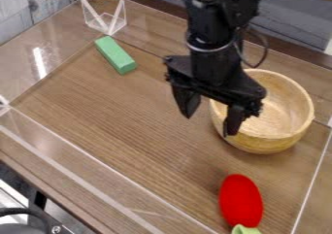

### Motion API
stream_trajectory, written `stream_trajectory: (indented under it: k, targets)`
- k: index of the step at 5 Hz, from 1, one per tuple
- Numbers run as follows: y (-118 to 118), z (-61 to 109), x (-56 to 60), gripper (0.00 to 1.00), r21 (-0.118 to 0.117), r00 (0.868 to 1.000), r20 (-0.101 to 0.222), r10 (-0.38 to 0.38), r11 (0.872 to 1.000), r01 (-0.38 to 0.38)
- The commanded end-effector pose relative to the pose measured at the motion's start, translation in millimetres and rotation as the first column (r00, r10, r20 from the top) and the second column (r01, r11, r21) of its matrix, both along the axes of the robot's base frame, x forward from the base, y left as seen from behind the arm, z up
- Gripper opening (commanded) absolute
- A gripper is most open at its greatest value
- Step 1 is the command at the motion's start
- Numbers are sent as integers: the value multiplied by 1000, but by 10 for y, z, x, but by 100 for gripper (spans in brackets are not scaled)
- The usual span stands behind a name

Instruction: Move the red object to the right side of the table

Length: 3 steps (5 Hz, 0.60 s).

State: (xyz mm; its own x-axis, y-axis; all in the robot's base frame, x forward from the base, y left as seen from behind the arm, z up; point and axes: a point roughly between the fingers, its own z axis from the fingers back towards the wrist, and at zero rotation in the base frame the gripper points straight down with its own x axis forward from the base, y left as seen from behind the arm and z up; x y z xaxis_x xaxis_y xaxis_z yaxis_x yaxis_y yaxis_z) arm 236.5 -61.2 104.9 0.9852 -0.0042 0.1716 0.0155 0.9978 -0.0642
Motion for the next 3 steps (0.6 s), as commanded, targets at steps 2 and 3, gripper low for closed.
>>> stream_trajectory:
  k: [2,3]
  targets:
    - [-118,136,167,100,8,1000,19,-10,1000,10]
    - [-158,157,226,100,11,1000,5,8,1000,-8]
